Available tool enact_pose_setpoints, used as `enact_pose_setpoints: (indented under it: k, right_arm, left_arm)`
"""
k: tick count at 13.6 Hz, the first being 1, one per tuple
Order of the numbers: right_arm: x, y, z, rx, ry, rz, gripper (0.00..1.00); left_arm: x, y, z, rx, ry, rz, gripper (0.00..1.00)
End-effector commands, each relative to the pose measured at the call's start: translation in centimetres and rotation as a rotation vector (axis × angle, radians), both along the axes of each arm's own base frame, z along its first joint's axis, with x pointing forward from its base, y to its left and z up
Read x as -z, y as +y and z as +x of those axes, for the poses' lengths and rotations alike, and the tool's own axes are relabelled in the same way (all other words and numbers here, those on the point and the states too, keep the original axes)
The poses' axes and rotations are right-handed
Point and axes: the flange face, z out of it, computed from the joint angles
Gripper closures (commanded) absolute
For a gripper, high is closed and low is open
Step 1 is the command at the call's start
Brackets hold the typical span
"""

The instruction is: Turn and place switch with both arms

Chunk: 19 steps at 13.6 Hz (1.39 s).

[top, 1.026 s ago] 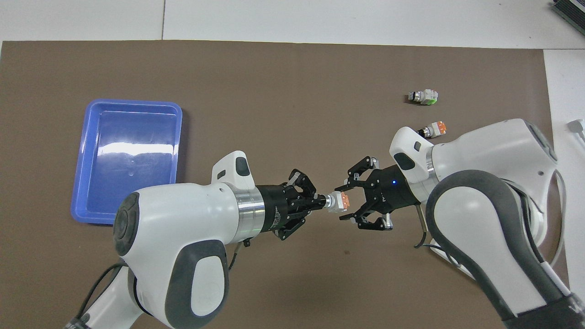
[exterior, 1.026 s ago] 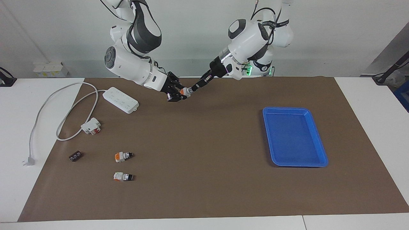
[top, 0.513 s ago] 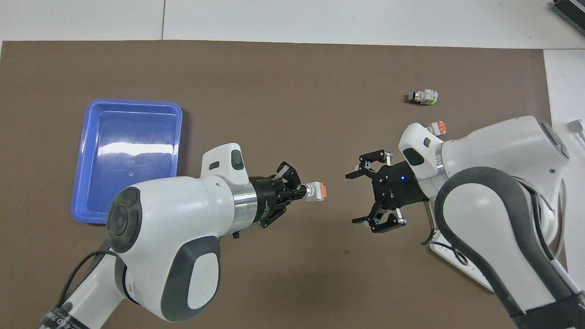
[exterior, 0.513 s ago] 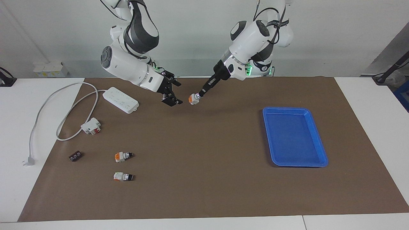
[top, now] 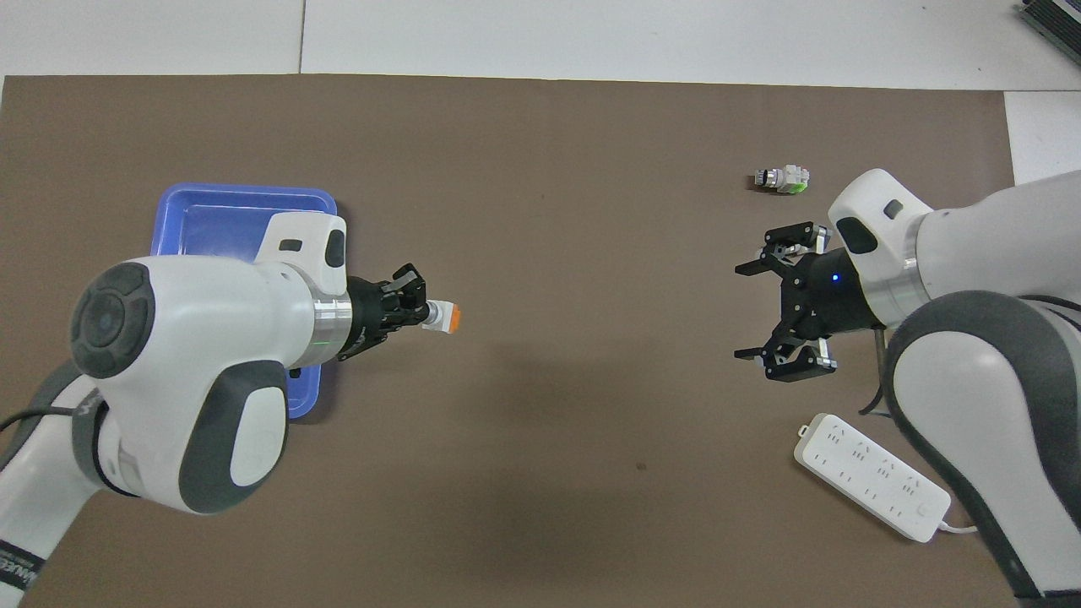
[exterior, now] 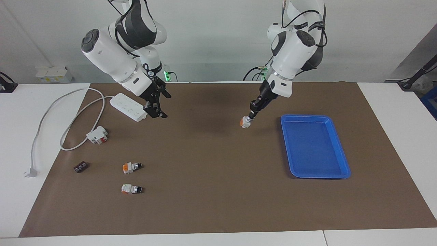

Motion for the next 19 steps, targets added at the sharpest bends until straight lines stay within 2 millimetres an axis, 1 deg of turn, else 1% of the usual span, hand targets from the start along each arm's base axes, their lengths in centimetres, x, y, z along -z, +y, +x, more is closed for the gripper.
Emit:
enact_pose_setpoints:
  k: [1,3,5,7,8,10,12,13,14,15,16,17,19]
  right_arm:
    - [-2.0,-1.6,0.8,0.120,0.002,-0.043,0.00]
    - [-2.3,-2.9,1.1,0.158,0.007,-0.061,0.00]
    - [-2.9,-4.4,0.9,0.262,0.049,-0.062,0.00]
    - [-4.2,-5.9,1.3,0.362,0.076,-0.067,0.00]
    - [-4.8,-6.1,1.6,0.397,0.070,-0.068,0.00]
    - [-5.5,-6.4,2.2,0.500,0.056,-0.067,0.00]
    - [-6.1,-6.4,2.9,0.619,0.045,-0.070,0.00]
    - [-6.6,-6.3,3.2,0.677,0.046,-0.060,0.00]
    - [-6.8,-6.1,3.8,0.739,0.039,-0.056,0.00]
    - [-7.3,-6.2,4.2,0.798,0.022,-0.073,0.00]
    - [-7.7,-6.3,4.5,0.866,0.007,-0.089,0.00]
    - [-8.2,-6.3,5.0,0.936,-0.006,-0.094,0.00]
    - [-8.8,-6.6,5.4,1.082,-0.001,-0.103,0.00]
  left_arm:
    - [0.4,5.6,0.8,0.134,-0.025,0.146,1.00]
    - [1.0,9.8,1.5,0.196,-0.043,0.205,1.00]
    - [2.5,14.2,1.7,0.301,-0.046,0.260,1.00]
    - [4.7,18.0,0.7,0.401,-0.037,0.280,1.00]
    - [5.4,19.4,0.2,0.437,-0.038,0.287,1.00]
    - [6.5,21.5,-0.4,0.452,-0.023,0.289,1.00]
    - [6.9,23.8,-0.9,0.502,-0.024,0.293,1.00]
    - [6.8,24.5,-0.8,0.529,-0.030,0.296,0.89]
    - [6.6,24.6,-0.5,0.538,-0.027,0.296,0.71]
    - [5.8,24.2,0.0,0.565,-0.026,0.318,0.44]
    - [4.5,23.5,0.8,0.611,-0.005,0.349,0.30]
    - [2.9,22.7,1.9,0.643,0.022,0.359,0.22]
    - [-1.6,21.4,4.0,0.667,0.058,0.347,0.17]
